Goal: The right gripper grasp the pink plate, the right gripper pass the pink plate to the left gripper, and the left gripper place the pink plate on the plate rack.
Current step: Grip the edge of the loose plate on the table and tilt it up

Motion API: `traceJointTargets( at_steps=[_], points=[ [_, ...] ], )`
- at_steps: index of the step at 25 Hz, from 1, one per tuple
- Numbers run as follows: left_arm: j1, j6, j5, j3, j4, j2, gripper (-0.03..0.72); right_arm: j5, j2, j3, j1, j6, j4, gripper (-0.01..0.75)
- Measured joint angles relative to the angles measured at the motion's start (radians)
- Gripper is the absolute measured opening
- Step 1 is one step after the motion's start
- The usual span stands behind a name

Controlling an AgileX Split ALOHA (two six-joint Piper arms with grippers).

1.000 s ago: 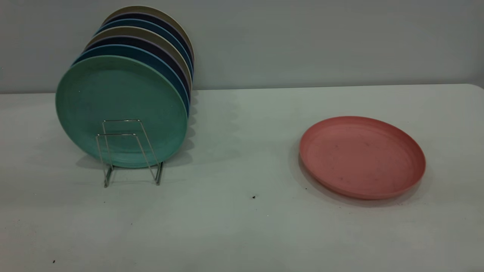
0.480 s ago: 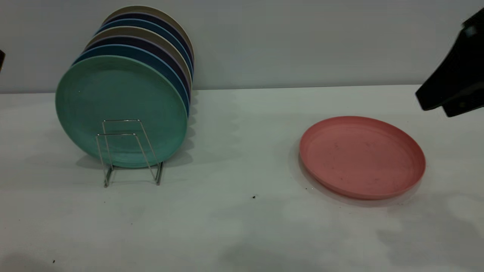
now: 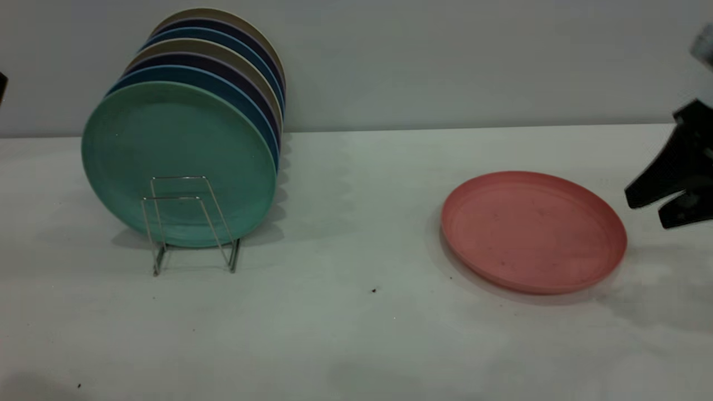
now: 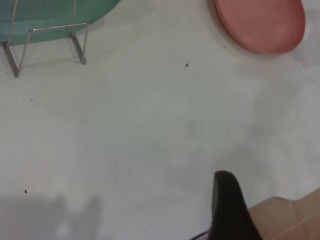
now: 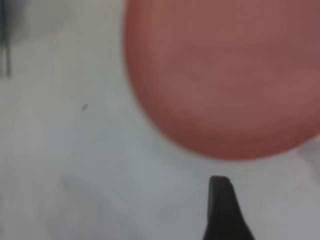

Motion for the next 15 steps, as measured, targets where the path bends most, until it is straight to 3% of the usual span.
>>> traceJointTargets(
  at_steps=[4,15],
  points=[
    [0.0,0.001,0.001,0.0,0.0,0.0,0.46,0.007,0.122,-0.083,-0.04,-0.034,0.028,0.486],
    [0.0,0.001,0.023,0.0,-0.001,0.0,0.46,0.008,0.32,-0.267,-0.043,-0.037,0.053,0.424]
  ],
)
